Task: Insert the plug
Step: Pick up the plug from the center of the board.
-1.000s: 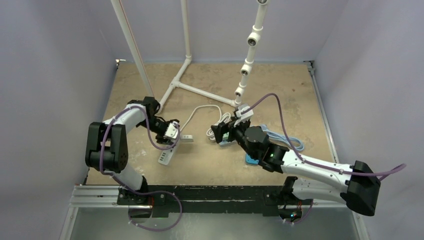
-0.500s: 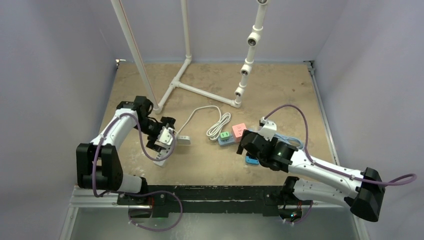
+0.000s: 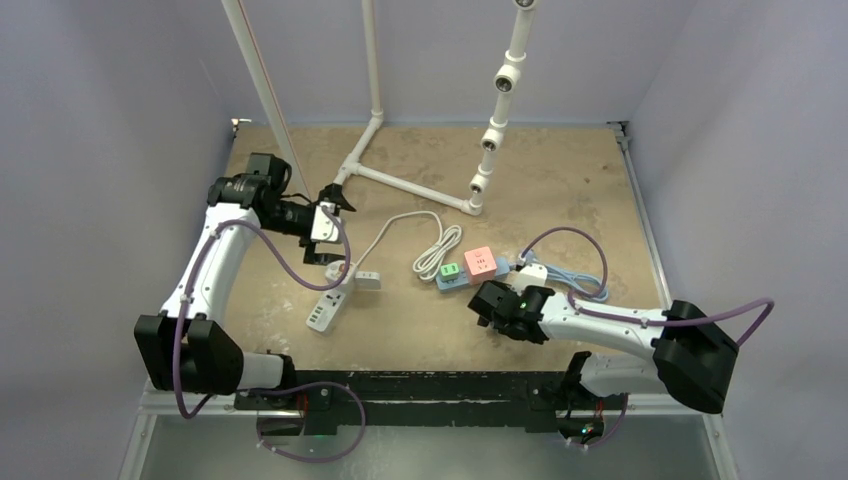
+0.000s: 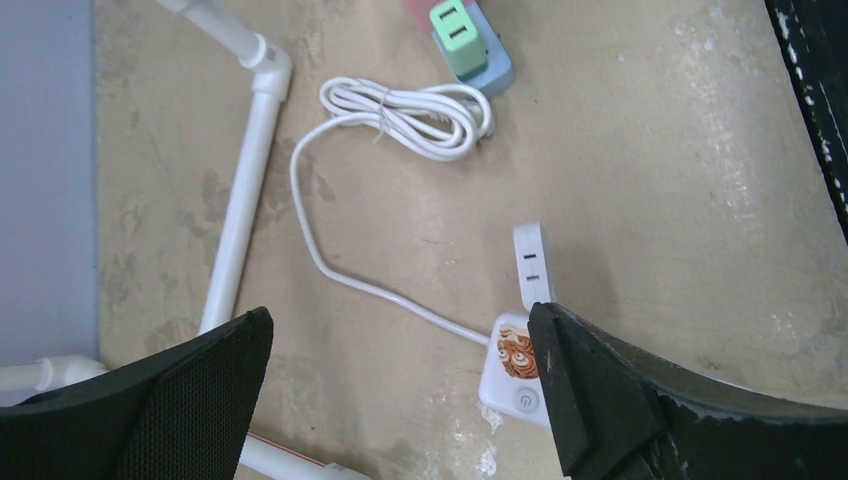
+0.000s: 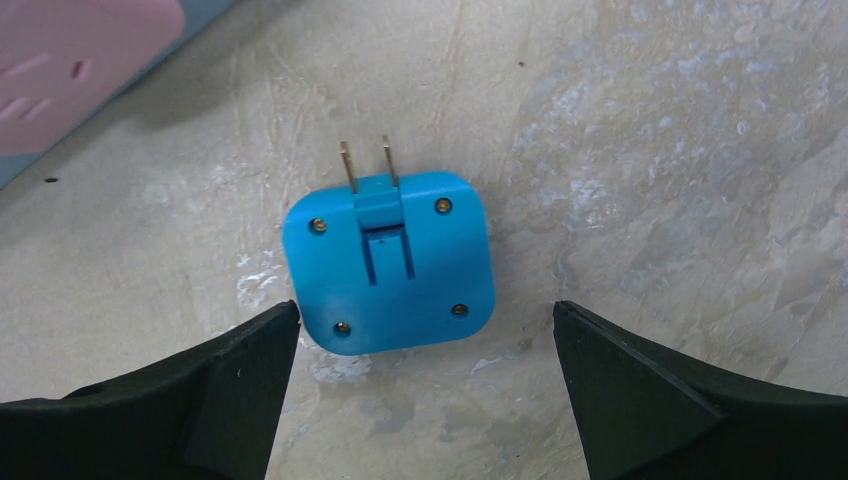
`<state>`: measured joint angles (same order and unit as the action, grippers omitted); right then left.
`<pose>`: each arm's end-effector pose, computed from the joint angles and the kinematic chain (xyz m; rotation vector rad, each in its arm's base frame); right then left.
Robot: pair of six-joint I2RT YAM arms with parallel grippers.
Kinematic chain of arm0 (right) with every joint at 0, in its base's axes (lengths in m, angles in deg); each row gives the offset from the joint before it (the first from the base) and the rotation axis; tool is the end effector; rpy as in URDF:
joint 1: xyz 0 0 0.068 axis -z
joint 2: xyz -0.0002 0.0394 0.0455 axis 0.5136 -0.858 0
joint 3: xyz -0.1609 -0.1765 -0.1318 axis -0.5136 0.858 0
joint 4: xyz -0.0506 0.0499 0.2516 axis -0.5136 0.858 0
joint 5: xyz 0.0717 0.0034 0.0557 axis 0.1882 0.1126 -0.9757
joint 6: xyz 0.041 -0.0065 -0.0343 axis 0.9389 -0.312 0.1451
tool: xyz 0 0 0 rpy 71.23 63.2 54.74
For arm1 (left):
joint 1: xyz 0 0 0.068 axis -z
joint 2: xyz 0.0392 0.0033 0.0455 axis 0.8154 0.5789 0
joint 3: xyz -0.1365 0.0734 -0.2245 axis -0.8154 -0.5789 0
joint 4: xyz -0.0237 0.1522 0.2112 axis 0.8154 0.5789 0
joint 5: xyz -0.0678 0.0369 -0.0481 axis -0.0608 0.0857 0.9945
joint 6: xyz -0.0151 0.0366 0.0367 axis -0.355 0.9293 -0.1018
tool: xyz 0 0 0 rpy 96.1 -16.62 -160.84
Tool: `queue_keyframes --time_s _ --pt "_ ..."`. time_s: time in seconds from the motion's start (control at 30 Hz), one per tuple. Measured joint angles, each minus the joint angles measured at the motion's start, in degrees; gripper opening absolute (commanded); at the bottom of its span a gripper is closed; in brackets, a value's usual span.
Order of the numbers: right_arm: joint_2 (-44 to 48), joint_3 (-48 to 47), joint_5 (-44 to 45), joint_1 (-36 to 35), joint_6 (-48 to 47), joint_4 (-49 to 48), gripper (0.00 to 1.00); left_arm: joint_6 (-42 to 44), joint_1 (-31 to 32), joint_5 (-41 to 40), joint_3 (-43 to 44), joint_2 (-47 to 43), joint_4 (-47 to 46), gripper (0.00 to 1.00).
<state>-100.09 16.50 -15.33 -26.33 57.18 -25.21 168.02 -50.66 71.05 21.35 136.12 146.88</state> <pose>0.1157 0.1439 0.1634 0.4253 2.4988 -0.0901 0.2346 -0.0462 0.3176 1.7783 1.2924 -0.6199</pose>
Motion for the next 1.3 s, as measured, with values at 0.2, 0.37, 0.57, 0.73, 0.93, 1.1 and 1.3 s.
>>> queue_keyframes --time_s 0.2,0.37,0.57,0.73,0.93,1.1,1.3 --pt "0.79 0.59 0.28 0.0 1.36 -1.33 0.99 -5.22 0.0 3.26 0.96 -2.01 -1.79 0.99" --pt "0.61 0.66 0.7 0.0 0.24 -4.96 0.99 -7.76 0.0 4.5 0.96 -2.51 -2.97 0.99" --pt "-1.14 1.22 0.76 0.0 -1.07 -8.33 0.97 -9.05 0.0 4.52 0.96 -3.17 -3.78 0.99" --pt "-2.69 1.73 2.43 -0.02 -3.69 -11.61 0.94 -11.43 0.0 4.48 0.96 -4.46 -5.68 0.99" --pt "-5.68 0.31 4.39 -0.02 -4.59 -12.07 0.99 -13.33 0.0 4.46 0.96 -5.46 -7.19 0.99" --pt "-3.82 1.38 4.37 0.0 -3.82 -12.63 0.96 -14.82 0.0 4.48 0.96 -5.66 -8.5 0.99" --pt "-4.04 1.84 4.39 0.0 -5.73 -14.84 0.81 -19.19 0.0 4.48 0.96 -7.32 -11.76 0.99"
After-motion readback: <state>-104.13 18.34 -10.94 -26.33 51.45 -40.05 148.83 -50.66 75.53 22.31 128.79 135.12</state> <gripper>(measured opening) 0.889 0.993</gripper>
